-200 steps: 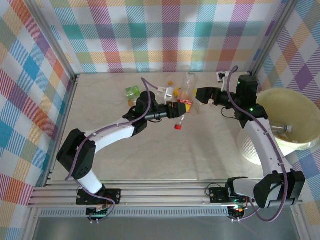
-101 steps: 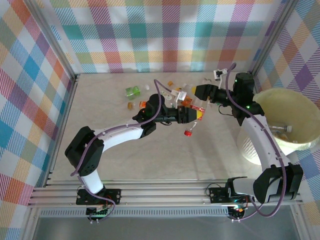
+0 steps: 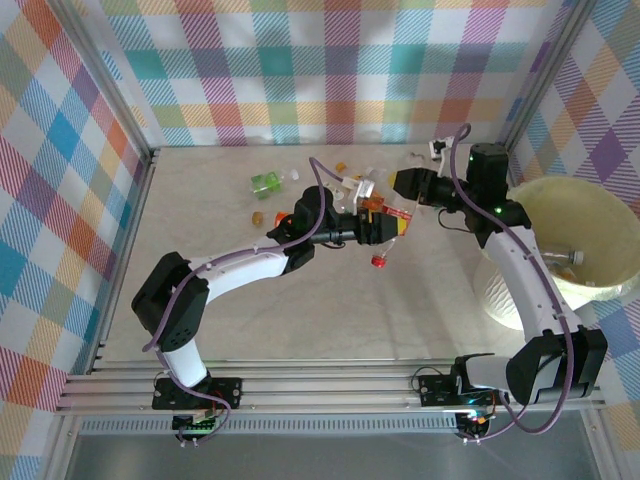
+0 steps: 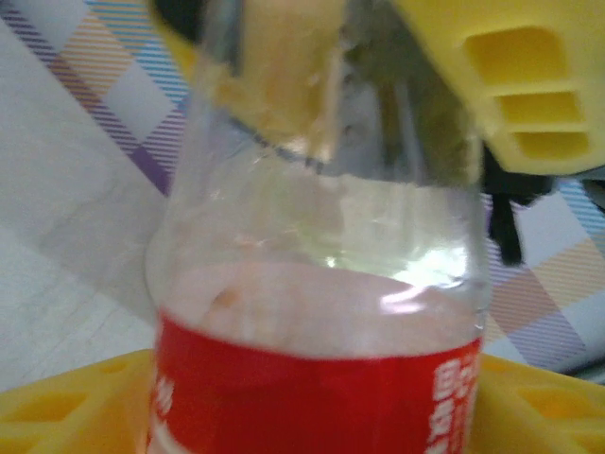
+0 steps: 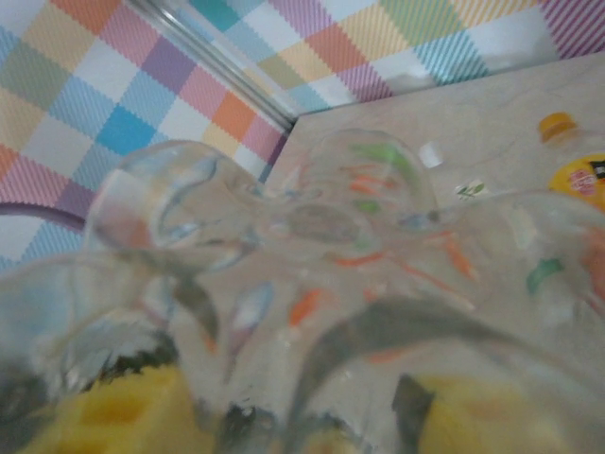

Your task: Put the plastic bottles in the bin

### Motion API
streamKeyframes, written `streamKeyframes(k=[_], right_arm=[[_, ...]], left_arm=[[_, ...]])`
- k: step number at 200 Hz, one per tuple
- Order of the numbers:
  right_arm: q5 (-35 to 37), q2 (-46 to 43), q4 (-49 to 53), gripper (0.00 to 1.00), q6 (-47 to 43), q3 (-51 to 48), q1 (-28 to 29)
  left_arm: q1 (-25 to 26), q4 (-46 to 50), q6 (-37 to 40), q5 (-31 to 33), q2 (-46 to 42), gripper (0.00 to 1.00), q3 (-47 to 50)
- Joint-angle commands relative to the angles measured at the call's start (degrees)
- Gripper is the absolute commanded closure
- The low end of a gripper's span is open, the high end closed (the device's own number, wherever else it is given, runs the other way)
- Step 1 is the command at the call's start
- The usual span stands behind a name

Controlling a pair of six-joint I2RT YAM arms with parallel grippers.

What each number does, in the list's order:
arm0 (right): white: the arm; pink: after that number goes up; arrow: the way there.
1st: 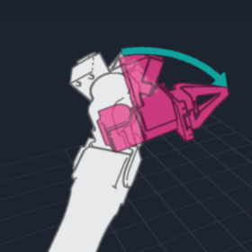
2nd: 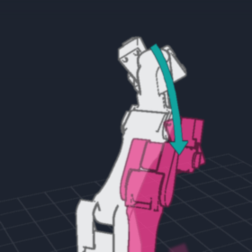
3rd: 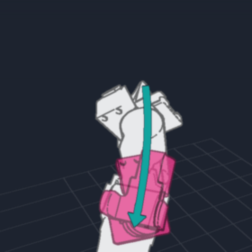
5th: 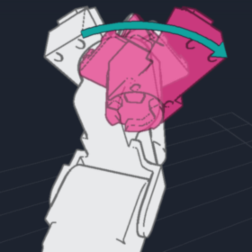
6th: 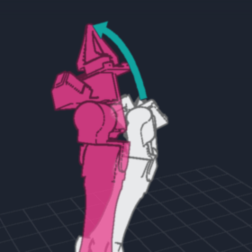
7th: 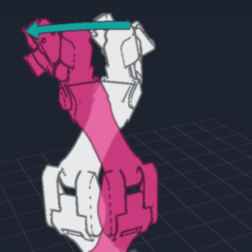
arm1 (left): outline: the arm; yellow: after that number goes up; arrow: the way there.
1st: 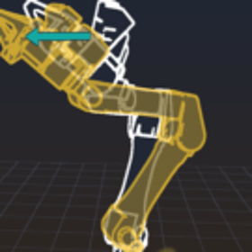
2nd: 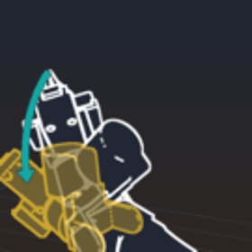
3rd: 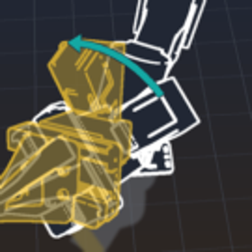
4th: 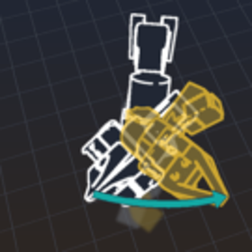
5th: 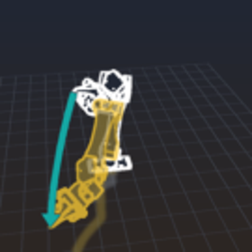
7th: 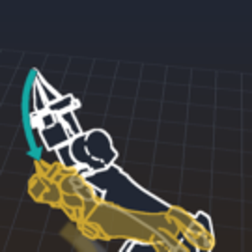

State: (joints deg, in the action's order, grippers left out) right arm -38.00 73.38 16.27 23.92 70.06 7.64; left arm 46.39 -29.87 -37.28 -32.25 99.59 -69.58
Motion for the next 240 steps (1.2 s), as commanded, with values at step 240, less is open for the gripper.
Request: streamKeyframes(k=[240], right_arm=[[67.8, -17.8, -6.0, 0.65, -40.5, 11.8, -12.5]], left_arm=[[0.1, 20.6, 11.3, 33.9, -7.4, 0.00, -1.9]])
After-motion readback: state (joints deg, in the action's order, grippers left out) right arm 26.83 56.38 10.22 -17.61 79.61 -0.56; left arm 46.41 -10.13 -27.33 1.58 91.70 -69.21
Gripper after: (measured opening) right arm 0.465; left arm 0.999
